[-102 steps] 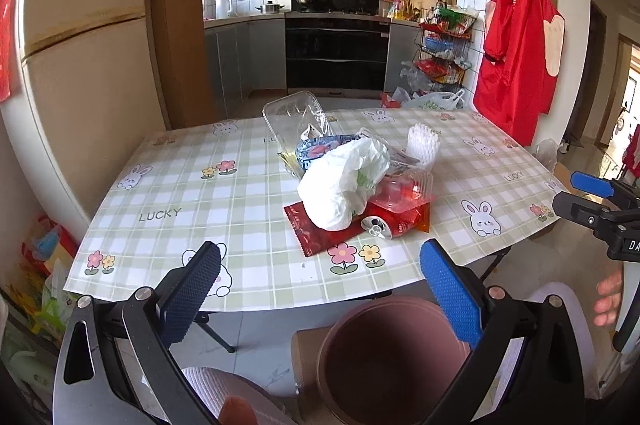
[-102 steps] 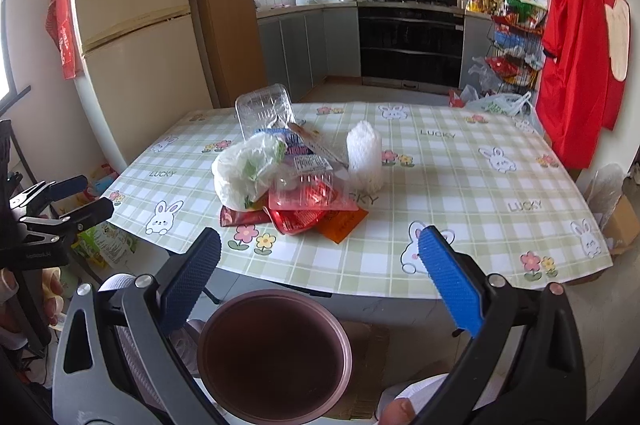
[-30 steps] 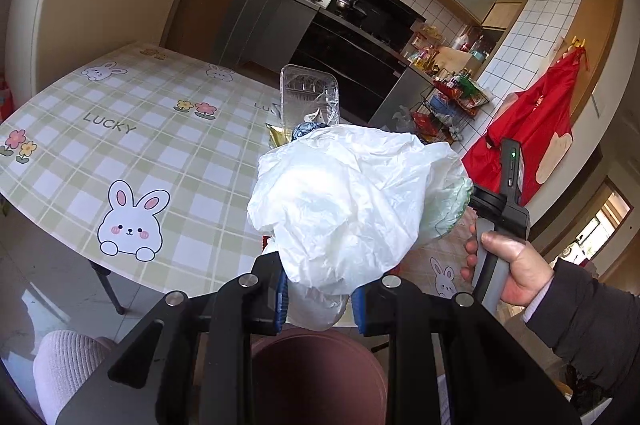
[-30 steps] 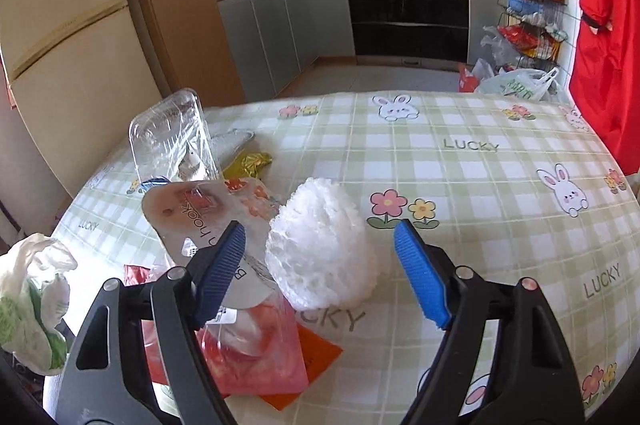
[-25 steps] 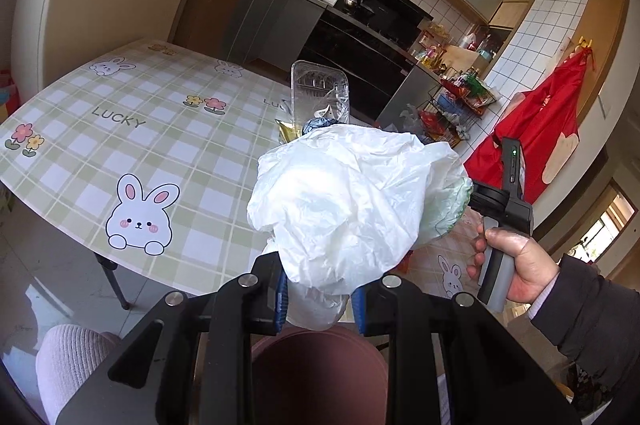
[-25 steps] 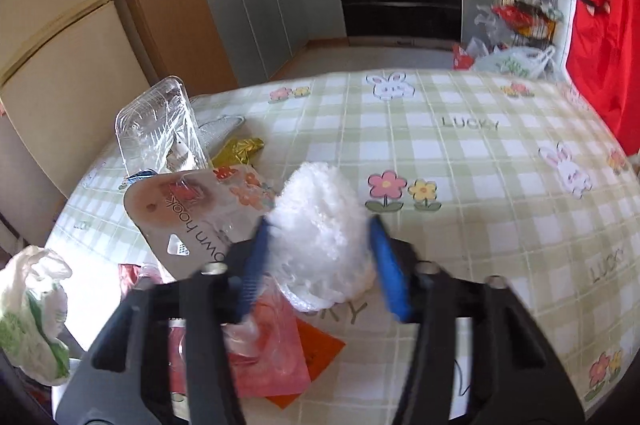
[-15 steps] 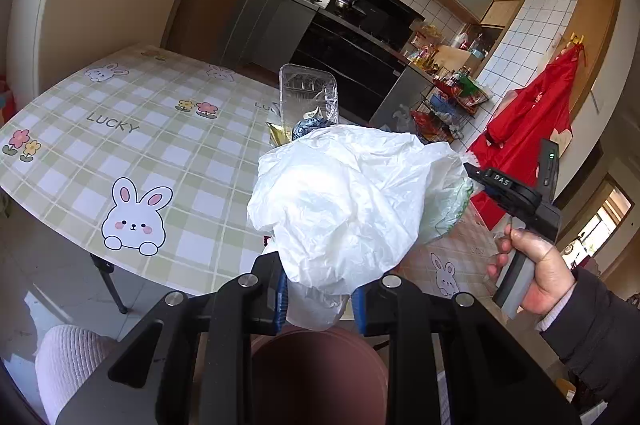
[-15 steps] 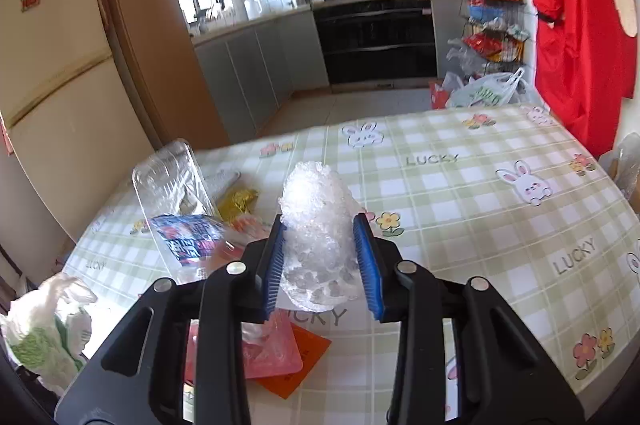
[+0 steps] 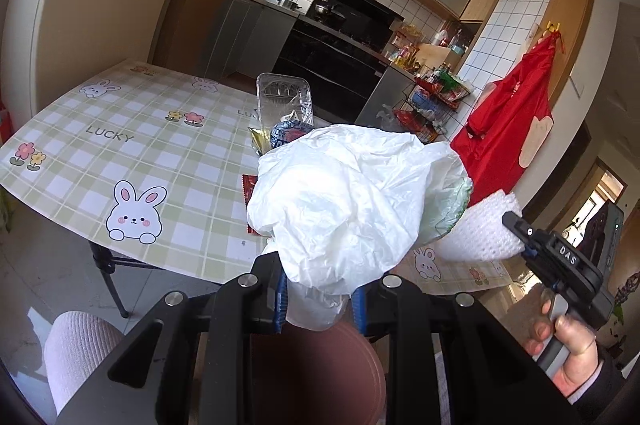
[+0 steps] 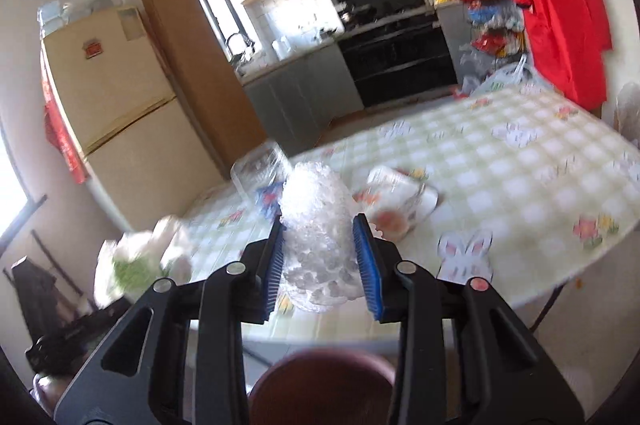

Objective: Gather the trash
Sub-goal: 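Carry the bag and foam net over the pink bin and open both grippers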

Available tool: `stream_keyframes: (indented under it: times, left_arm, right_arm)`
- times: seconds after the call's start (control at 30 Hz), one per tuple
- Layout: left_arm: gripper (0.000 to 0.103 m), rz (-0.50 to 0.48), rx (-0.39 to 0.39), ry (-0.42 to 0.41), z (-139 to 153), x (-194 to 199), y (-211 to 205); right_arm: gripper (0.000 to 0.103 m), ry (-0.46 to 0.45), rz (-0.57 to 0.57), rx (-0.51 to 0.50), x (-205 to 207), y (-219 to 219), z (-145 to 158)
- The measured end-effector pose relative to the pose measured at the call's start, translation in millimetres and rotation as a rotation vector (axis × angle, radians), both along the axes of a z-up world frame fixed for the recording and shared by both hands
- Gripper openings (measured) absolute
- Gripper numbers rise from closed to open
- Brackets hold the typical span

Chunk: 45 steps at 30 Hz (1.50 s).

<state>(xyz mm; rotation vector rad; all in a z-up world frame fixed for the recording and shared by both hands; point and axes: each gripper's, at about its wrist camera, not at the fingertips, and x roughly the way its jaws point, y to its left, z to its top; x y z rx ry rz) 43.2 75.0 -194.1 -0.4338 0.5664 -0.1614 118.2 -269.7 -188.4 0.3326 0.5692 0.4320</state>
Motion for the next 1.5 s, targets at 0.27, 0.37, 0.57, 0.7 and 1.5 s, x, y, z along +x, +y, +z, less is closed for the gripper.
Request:
stream_keyframes:
  times: [0.27, 0.37, 0.57, 0.7, 1.5]
  left_arm:
    - [0.025, -0.013, -0.009, -0.006, -2.1, -33.2, -2.9]
    - [0.025, -0.013, -0.009, -0.02, 2.2, -35.2, -2.8]
    - [0.026, -0.053, 0.007, -0.012, -1.5, -29.2, -11.4]
    - [0.026, -0.058, 0.001, 0.011, -10.0, -22.1, -9.8]
    - [0.026, -0.11, 0.02, 0.027, -17.0, -12.8, -19.7]
  right_arm:
    - [0.037, 0.153, 0.09, -0.028, -38.1, 16.9, -38.6]
    - [0.037, 0.151, 0.123, -0.045, -39.6, 25.8, -38.5]
    - [0.041, 0.165, 0.169, -0.058, -34.0, 36.2, -44.1]
    - [0.041, 0.189, 0.183, -0.066, -28.2, 39.2, -51.8]
    - [0.074, 0.107, 0.185, -0.103, -32.3, 48.2, -40.0]
